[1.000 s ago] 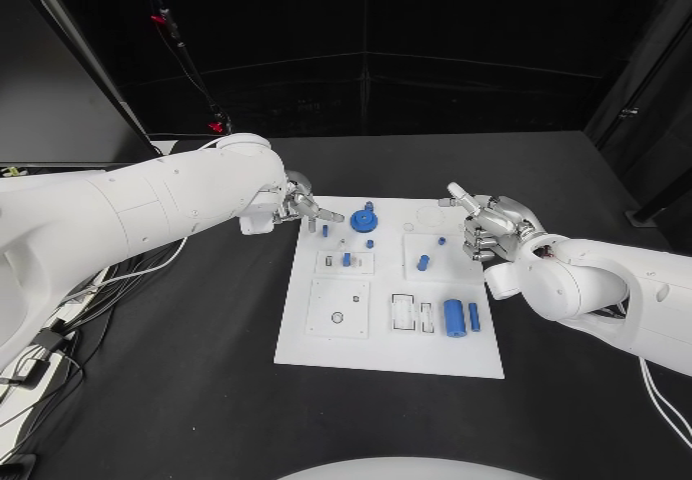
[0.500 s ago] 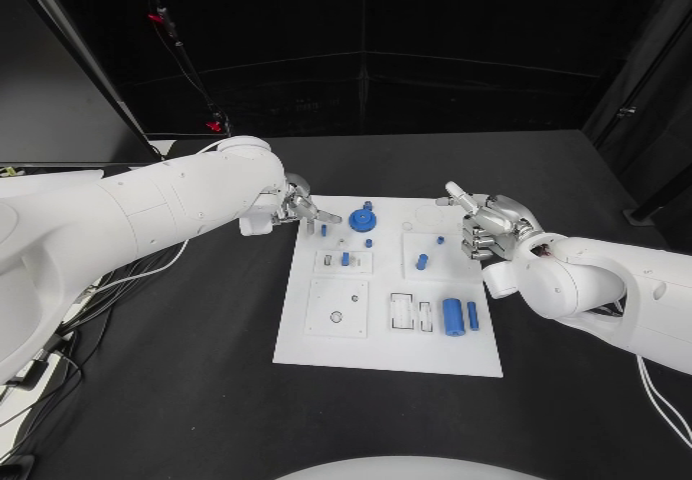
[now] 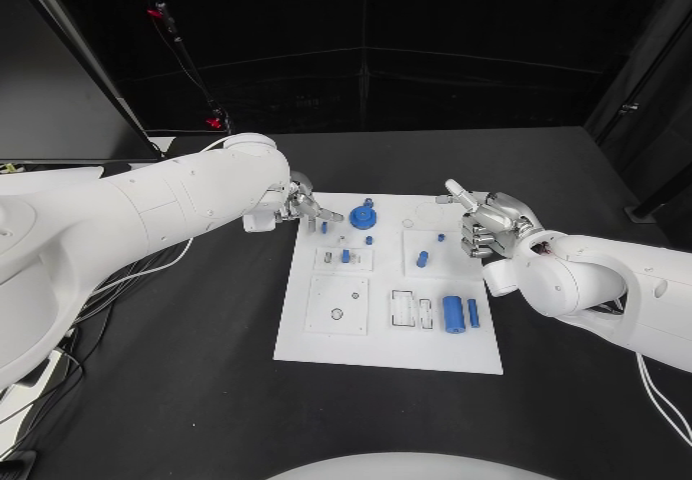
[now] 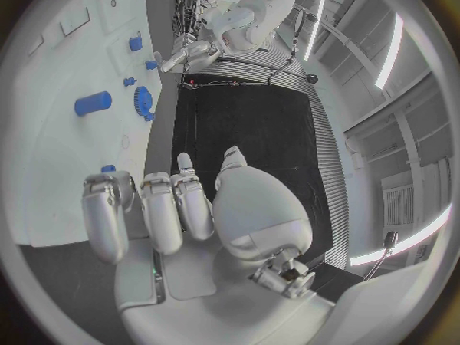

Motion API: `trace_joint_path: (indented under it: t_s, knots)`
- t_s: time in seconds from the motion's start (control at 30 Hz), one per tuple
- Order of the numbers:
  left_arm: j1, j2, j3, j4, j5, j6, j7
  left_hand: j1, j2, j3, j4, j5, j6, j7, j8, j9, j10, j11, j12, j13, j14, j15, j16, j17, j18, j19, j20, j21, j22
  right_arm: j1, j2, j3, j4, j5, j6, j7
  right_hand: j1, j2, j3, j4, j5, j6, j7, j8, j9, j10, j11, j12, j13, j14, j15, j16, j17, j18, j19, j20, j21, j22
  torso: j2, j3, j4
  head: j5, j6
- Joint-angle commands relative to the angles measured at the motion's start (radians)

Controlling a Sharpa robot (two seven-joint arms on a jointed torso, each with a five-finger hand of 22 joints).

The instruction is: Assemble the parts on the task board

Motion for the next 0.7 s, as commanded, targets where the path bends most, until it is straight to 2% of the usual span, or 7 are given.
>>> trace_joint_path:
  t_s: [0.03,0.17,0.27,0.57,0.7]
  knots:
    - [-0.001,0.006,0.001,-0.01,-0.019,0.013,-0.009,0.001,0.013,-0.006,-0.001,-0.001,0.005,0.0,-0.006,-0.002,0.104,-0.001,0.002,0.263,0.105,-0.002,0.001,0.263,-0.006,0.104,0.004,0.003,0.263,0.001,0.0,0.0,0.004,0.001,0.008,0.004,-0.002,0.011,0.003,-0.002,0.007,-0.007,0.07,0.002,-0.002,0.104,0.001,0.003,0.263,0.102,0.003,0.002,0.263,-0.007,0.106,0.002,0.003,0.263,0.0,0.0002,-0.0012,0.0,-0.001]
    - [-0.003,0.013,0.001,-0.015,-0.021,0.01,-0.01,0.006,0.021,-0.005,-0.002,-0.001,0.007,0.0,-0.01,-0.004,0.104,-0.001,0.002,0.263,0.105,-0.001,0.001,0.263,-0.006,0.104,0.004,0.003,0.263,0.001,0.001,0.001,0.005,0.001,0.008,0.004,-0.002,0.011,0.003,-0.002,0.007,-0.007,0.07,0.002,-0.002,0.104,0.001,0.003,0.263,0.102,0.003,0.002,0.263,-0.007,0.106,0.002,0.003,0.263,0.0,-0.0003,-0.0009,-0.001,-0.001]
    - [-0.004,0.018,0.001,-0.02,-0.028,0.007,-0.012,0.009,0.042,-0.005,-0.001,-0.001,0.01,0.0,-0.016,-0.007,0.104,-0.001,0.002,0.263,0.105,-0.001,0.001,0.263,-0.006,0.104,0.004,0.003,0.263,0.001,0.001,0.001,0.006,0.001,0.008,0.004,-0.003,0.012,0.003,-0.001,0.007,-0.009,0.07,0.003,-0.001,0.104,0.002,0.003,0.263,0.102,0.003,0.002,0.263,-0.007,0.106,0.002,0.003,0.263,0.0,-0.0001,-0.0005,-0.002,-0.003]
    - [-0.006,0.025,0.001,-0.036,-0.035,0.009,-0.01,0.014,0.052,-0.005,-0.002,0.0,0.012,0.0,-0.02,-0.009,0.104,-0.001,0.002,0.263,0.105,-0.001,0.001,0.263,-0.006,0.104,0.004,0.003,0.263,0.001,0.002,0.001,0.006,0.001,0.007,0.004,-0.003,0.012,0.003,-0.001,0.007,-0.009,0.07,0.003,-0.001,0.104,0.002,0.003,0.263,0.102,0.003,0.002,0.263,-0.007,0.106,0.002,0.003,0.263,-0.001,-0.0001,-0.0009,-0.004,-0.006]
    - [-0.007,0.027,0.001,-0.038,-0.037,0.013,-0.01,0.045,0.063,0.0,-0.006,0.012,0.017,0.0,-0.027,-0.012,0.104,-0.001,0.002,0.263,0.105,-0.001,0.001,0.263,-0.006,0.104,0.005,0.003,0.263,0.001,0.003,0.001,0.005,0.001,0.007,0.004,-0.003,0.012,0.003,-0.001,0.007,-0.009,0.07,0.003,-0.001,0.104,0.002,0.003,0.263,0.102,0.003,0.002,0.263,-0.007,0.106,0.002,0.003,0.263,-0.001,-0.0004,0.0001,-0.006,-0.008]
